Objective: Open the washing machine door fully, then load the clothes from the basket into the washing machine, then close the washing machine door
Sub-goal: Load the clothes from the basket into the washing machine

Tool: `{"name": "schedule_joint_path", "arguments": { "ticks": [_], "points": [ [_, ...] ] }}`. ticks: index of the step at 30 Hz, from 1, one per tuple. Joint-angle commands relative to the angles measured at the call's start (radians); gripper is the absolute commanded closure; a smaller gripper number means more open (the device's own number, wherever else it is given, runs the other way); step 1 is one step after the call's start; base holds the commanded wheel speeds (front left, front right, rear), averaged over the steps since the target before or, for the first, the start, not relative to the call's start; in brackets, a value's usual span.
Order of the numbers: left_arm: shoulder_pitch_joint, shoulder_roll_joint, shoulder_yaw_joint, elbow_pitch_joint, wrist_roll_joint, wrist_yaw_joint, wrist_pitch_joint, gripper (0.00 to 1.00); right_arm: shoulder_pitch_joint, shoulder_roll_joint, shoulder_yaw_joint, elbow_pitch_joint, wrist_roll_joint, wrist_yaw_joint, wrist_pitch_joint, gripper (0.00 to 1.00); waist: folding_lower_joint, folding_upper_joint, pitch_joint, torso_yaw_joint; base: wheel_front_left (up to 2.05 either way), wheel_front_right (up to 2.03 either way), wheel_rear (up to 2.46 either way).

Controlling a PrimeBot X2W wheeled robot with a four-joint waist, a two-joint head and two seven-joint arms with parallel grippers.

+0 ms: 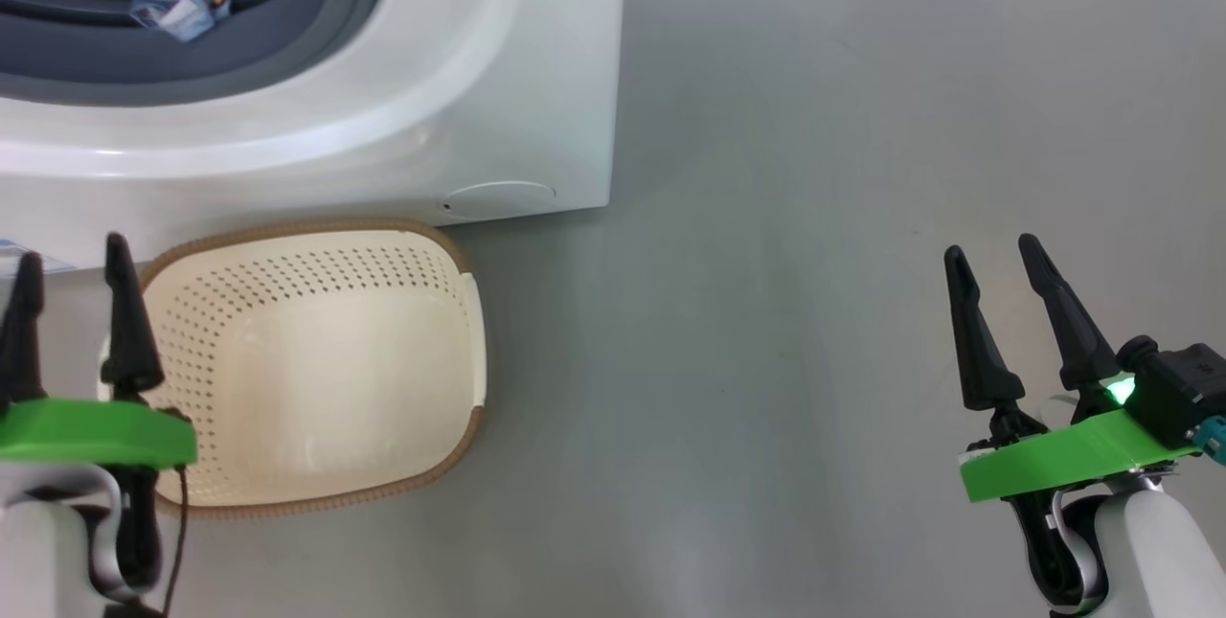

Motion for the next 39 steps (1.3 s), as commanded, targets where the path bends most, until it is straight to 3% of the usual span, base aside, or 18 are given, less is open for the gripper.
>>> {"name": "schedule_joint_path", "arguments": {
  "ticks": [1, 15, 39],
  "points": [
    [0.026, 0.026, 0.034, -0.036, 0.012, -0.002, -0.006, 0.00, 0.033, -0.008, 0.020, -0.018, 0.006, 0.004, -0.005, 0.00, 0.0000, 0.0000, -0.017, 0.008, 0.00, 0.00, 0.00],
    [0.141, 0.000, 0.030, -0.074, 0.008, -0.002, -0.006, 0.00, 0.078, -0.018, 0.026, -0.002, 0.020, 0.004, -0.005, 0.00, 0.0000, 0.0000, -0.108, 0.010, 0.00, 0.00, 0.00],
    [0.259, -0.027, 0.014, -0.172, 0.032, -0.002, -0.006, 0.00, 0.137, -0.024, -0.004, -0.012, 0.026, 0.004, -0.005, 0.00, 0.0000, 0.0000, -0.156, 0.036, 0.00, 0.00, 0.00]
  ]
}}
